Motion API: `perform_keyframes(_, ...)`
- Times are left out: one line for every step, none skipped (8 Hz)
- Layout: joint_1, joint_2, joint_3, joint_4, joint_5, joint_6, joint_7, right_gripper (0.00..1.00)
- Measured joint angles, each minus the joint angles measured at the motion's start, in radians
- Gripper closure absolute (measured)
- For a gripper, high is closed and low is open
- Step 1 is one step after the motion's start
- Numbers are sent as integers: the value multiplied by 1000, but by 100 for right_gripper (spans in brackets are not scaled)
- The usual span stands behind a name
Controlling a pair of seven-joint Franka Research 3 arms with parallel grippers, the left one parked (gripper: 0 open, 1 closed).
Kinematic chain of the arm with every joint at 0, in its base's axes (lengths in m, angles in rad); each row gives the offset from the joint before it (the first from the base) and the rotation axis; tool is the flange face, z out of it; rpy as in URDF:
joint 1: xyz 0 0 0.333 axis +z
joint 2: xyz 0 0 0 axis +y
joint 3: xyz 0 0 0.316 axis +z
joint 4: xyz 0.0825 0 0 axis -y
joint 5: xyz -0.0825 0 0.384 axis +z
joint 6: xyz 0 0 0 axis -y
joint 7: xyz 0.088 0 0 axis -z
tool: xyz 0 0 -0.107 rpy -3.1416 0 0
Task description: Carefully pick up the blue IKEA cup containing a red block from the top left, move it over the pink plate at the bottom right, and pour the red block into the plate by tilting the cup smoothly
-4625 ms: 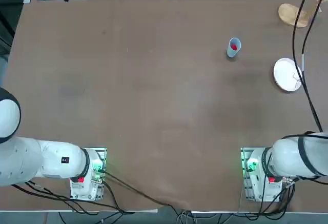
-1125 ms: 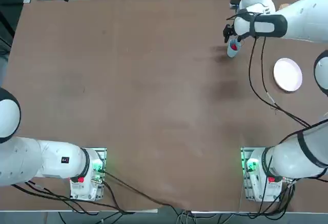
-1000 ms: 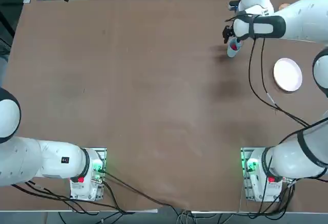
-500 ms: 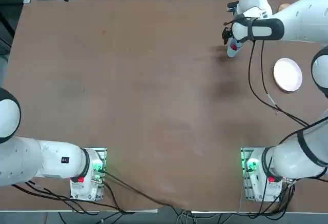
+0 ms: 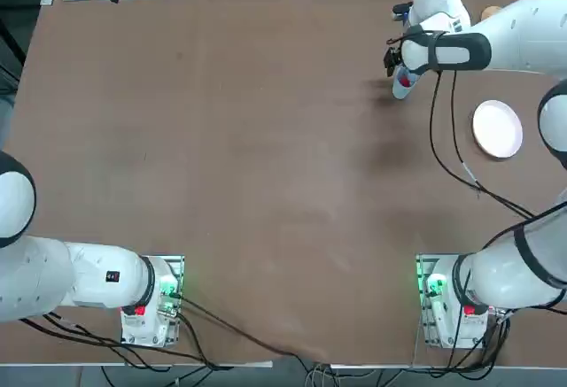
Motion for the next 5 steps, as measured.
perform_keyframes(0, 4, 0, 0, 0, 4, 0, 0)
perform_keyframes(-1, 9, 0, 0, 0, 6, 0, 0)
perform_keyframes(-2, 14, -1, 0, 0, 8, 0, 0)
perform_keyframes(-2, 16, -2, 0, 0, 9, 0, 0)
perform_keyframes(-2, 16, -2, 0, 0, 10, 0, 0)
